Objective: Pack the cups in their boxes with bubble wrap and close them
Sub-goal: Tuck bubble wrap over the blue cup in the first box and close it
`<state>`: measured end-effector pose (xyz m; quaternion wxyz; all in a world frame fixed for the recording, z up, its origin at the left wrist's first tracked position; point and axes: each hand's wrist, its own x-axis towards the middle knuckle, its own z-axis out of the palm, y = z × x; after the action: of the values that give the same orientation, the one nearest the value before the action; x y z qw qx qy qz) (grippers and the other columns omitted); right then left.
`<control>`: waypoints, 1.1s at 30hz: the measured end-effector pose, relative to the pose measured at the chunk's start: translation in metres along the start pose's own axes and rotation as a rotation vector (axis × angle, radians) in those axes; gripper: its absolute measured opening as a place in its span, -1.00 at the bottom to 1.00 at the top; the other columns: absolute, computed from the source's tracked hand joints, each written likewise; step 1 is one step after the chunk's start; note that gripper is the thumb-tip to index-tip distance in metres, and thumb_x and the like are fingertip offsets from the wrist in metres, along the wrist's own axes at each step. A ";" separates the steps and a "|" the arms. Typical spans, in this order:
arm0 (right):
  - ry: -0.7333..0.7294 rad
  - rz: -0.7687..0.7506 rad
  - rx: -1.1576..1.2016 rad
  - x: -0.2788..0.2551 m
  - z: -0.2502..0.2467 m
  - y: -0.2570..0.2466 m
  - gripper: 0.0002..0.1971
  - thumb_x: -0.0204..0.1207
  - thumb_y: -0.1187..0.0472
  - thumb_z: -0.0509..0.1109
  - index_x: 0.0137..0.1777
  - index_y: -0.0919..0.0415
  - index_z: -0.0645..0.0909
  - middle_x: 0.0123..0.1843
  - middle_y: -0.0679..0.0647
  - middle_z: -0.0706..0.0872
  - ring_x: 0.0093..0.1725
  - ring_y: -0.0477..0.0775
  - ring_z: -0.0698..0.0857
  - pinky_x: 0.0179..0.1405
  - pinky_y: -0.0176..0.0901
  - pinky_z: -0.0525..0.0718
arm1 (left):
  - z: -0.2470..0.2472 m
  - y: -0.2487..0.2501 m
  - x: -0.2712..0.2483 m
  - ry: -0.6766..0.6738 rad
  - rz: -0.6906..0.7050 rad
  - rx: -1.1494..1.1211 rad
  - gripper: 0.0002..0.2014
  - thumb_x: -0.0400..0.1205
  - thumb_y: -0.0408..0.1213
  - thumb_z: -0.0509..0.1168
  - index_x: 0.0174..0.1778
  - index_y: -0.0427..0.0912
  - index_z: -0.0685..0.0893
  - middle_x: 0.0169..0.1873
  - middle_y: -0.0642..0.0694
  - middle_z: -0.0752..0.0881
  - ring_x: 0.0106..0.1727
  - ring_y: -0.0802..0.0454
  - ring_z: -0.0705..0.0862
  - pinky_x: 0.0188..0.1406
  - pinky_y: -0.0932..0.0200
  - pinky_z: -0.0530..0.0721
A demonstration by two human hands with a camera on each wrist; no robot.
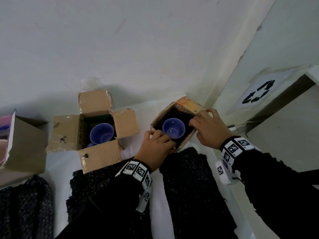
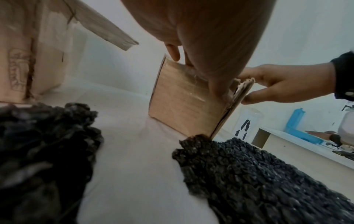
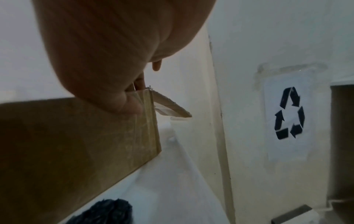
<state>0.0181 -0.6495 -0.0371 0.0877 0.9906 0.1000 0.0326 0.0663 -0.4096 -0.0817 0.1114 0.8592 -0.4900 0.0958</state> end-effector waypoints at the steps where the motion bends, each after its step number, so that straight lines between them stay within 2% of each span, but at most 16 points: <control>1: -0.009 -0.007 -0.032 0.001 0.003 -0.001 -0.70 0.25 0.23 0.19 -0.04 0.07 0.62 -0.13 -0.04 0.72 0.13 0.16 0.60 0.19 0.14 0.30 | 0.000 0.002 0.000 0.008 0.003 -0.001 -0.91 0.54 -0.04 0.33 -0.10 0.10 0.70 -0.12 0.14 0.71 0.04 -0.04 0.61 0.10 -0.04 0.34; 3: -0.012 -0.014 -0.065 0.003 0.009 -0.003 -0.60 0.30 0.25 0.00 -0.09 0.06 0.67 -0.12 -0.05 0.73 0.15 0.17 0.60 0.12 0.11 0.28 | 0.000 0.006 0.001 0.025 0.001 0.002 -0.92 0.53 -0.06 0.32 -0.14 0.08 0.68 -0.16 0.13 0.71 0.00 -0.06 0.62 0.04 0.00 0.32; 4: -0.005 -0.002 -0.075 0.004 0.011 -0.004 -0.58 0.30 0.25 -0.02 -0.09 0.05 0.68 -0.05 -0.03 0.72 0.17 0.18 0.58 0.10 0.09 0.28 | 0.000 0.007 0.002 0.031 -0.006 0.007 -0.92 0.52 -0.06 0.34 -0.14 0.07 0.67 -0.17 0.13 0.72 -0.01 -0.06 0.62 0.02 0.00 0.31; 7: 0.024 0.057 -0.115 0.009 0.012 -0.008 -0.61 0.27 0.28 0.10 0.04 0.05 0.63 0.12 0.00 0.64 0.20 0.19 0.54 0.09 0.10 0.29 | -0.002 0.008 0.004 0.014 -0.040 0.027 -0.85 0.49 -0.04 0.39 -0.09 0.03 0.65 -0.16 0.10 0.76 -0.03 -0.05 0.63 0.01 0.01 0.32; 9: 0.026 0.104 -0.144 0.012 0.013 -0.011 -0.59 0.28 0.31 0.06 0.07 0.03 0.56 0.06 -0.05 0.66 0.26 0.20 0.53 0.12 0.11 0.27 | -0.003 0.008 0.006 -0.001 -0.037 0.039 -0.86 0.51 -0.04 0.30 -0.14 0.01 0.65 -0.18 0.08 0.76 -0.05 -0.06 0.63 -0.01 0.03 0.30; 11: 0.017 0.108 -0.166 0.015 0.017 -0.011 -0.61 0.28 0.30 0.04 0.00 0.02 0.58 -0.01 -0.08 0.69 0.33 0.21 0.50 0.17 0.13 0.24 | -0.002 0.009 0.006 -0.007 -0.037 0.053 -0.85 0.50 -0.03 0.26 -0.19 0.00 0.66 -0.20 0.08 0.74 -0.06 -0.06 0.62 -0.06 0.04 0.28; 14: 0.033 0.088 -0.168 0.021 0.018 -0.009 -0.63 0.26 0.27 0.14 -0.02 0.01 0.68 0.12 -0.03 0.66 0.33 0.22 0.41 0.20 0.15 0.22 | -0.001 0.010 0.008 -0.007 -0.042 0.077 -0.87 0.44 -0.07 0.43 -0.23 -0.01 0.67 -0.24 0.07 0.73 -0.09 -0.07 0.60 -0.10 0.06 0.27; 17: 0.070 0.112 -0.121 0.022 0.016 -0.008 -0.59 0.24 0.33 0.28 0.08 0.01 0.63 0.22 -0.01 0.62 0.33 0.23 0.38 0.19 0.16 0.23 | -0.001 0.011 0.013 -0.020 -0.051 0.098 -0.83 0.40 -0.07 0.51 -0.27 -0.03 0.67 -0.28 0.03 0.71 -0.14 -0.09 0.61 -0.10 0.06 0.31; 20: 0.101 0.136 -0.003 0.018 0.013 -0.009 -0.49 0.10 0.35 0.42 0.09 0.00 0.61 0.24 -0.02 0.61 0.34 0.22 0.38 0.18 0.13 0.21 | -0.001 0.012 0.019 -0.048 -0.100 0.096 -0.81 0.38 -0.10 0.54 -0.29 -0.04 0.66 -0.31 -0.01 0.69 -0.22 -0.12 0.61 -0.04 0.03 0.36; 22: 0.104 0.130 0.077 0.013 0.010 -0.014 -0.46 0.05 0.29 0.46 0.10 -0.02 0.57 0.25 -0.02 0.56 0.34 0.20 0.37 0.16 0.10 0.21 | 0.001 0.012 0.026 -0.059 -0.174 0.069 -0.82 0.37 -0.11 0.54 -0.27 -0.05 0.69 -0.27 -0.06 0.65 -0.25 -0.13 0.62 -0.05 0.02 0.39; 24: 0.081 0.102 0.145 0.007 0.006 -0.020 -0.48 0.08 0.13 0.45 0.12 -0.05 0.54 0.25 -0.06 0.54 0.35 0.18 0.37 0.16 0.10 0.23 | 0.001 0.011 0.032 -0.048 -0.224 0.018 -0.79 0.41 -0.06 0.48 -0.13 -0.06 0.72 -0.18 -0.09 0.64 -0.23 -0.14 0.65 -0.08 0.02 0.43; 26: 0.054 0.076 0.192 0.002 0.004 -0.025 -0.52 0.14 -0.04 0.40 0.13 -0.08 0.55 0.25 -0.10 0.54 0.36 0.17 0.37 0.16 0.11 0.24 | -0.002 0.008 0.033 -0.033 -0.208 0.012 -0.68 0.43 0.01 0.45 0.01 -0.07 0.69 -0.16 -0.06 0.67 -0.15 -0.12 0.65 -0.02 0.02 0.39; 29: 0.038 0.094 0.218 -0.001 0.005 -0.029 -0.53 0.22 -0.23 0.39 0.13 -0.14 0.55 0.26 -0.16 0.56 0.38 0.16 0.38 0.17 0.12 0.21 | -0.011 -0.008 0.021 0.012 -0.179 0.110 -0.71 0.38 -0.03 0.49 -0.08 -0.04 0.65 -0.17 -0.01 0.69 -0.03 -0.13 0.60 0.05 -0.06 0.35; 31: 0.039 0.097 0.219 0.003 0.005 -0.036 -0.49 0.22 -0.22 0.46 0.20 -0.17 0.53 0.25 -0.20 0.59 0.40 0.14 0.39 0.18 0.16 0.20 | -0.013 -0.022 0.013 0.031 -0.185 0.146 -0.78 0.36 -0.14 0.52 -0.17 -0.05 0.65 -0.21 -0.01 0.68 -0.03 -0.12 0.59 0.08 -0.10 0.36; 33: 0.049 0.064 0.198 0.008 0.007 -0.047 -0.49 0.22 -0.09 0.54 0.21 -0.19 0.55 0.23 -0.21 0.64 0.37 0.14 0.41 0.21 0.22 0.21 | -0.011 -0.028 0.011 0.015 -0.167 0.162 -0.81 0.37 -0.19 0.53 -0.22 -0.04 0.64 -0.25 0.00 0.68 -0.04 -0.10 0.59 0.10 -0.09 0.37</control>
<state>0.0177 -0.6039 -0.0516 -0.0143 0.9960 0.0729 0.0495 0.0957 -0.4018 -0.0709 0.0527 0.9026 -0.4063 0.1320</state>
